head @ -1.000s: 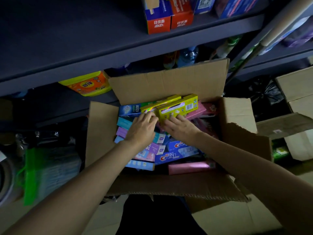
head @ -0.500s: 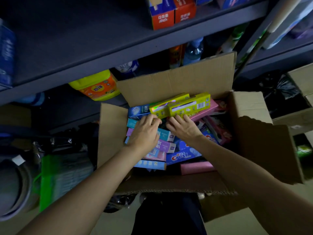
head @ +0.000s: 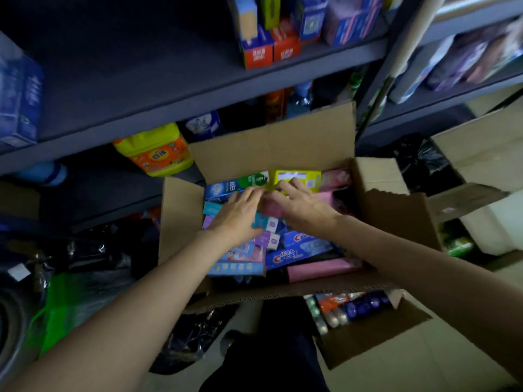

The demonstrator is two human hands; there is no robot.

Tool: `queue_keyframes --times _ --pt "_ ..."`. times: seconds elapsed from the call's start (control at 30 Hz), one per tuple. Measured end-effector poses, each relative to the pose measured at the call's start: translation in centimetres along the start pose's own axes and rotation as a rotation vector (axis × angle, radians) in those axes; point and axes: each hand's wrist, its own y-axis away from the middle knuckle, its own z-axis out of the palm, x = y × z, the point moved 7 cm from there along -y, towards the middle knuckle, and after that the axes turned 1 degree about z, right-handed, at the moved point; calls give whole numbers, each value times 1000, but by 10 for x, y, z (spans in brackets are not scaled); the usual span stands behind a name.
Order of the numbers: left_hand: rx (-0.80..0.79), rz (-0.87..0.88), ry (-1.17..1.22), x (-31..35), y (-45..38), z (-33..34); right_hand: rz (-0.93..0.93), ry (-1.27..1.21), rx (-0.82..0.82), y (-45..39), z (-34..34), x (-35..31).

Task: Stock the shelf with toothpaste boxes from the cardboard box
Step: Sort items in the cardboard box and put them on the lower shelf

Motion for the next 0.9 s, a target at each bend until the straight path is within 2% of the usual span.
queue_keyframes --times 0.1,0.23,0.33,0.4,0.57,0.7,0.8,0.9 --pt "35 -41 362 8 8 -46 2 -324 -153 -18 -60 -14" --pt "65 -15 577 18 25 -134 209 -634 -172 -40 -155 -9" --pt "70 -11 850 20 44 -200 321 -885 -159 -54 -218 -3" --pt "90 -6 1024 21 58 -241 341 -843 -160 -62 -257 0" --pt "253 64 1212 29 77 -338 247 -422 -223 -71 -339 1" --pt "366 81 1217 44 72 -394 177 -169 -17 -91 -402 2" --pt "406 144 1136 67 62 -433 129 -228 143 -113 -432 -5" --pt "521 177 1157 82 50 -465 216 -399 354 -131 -453 -1"
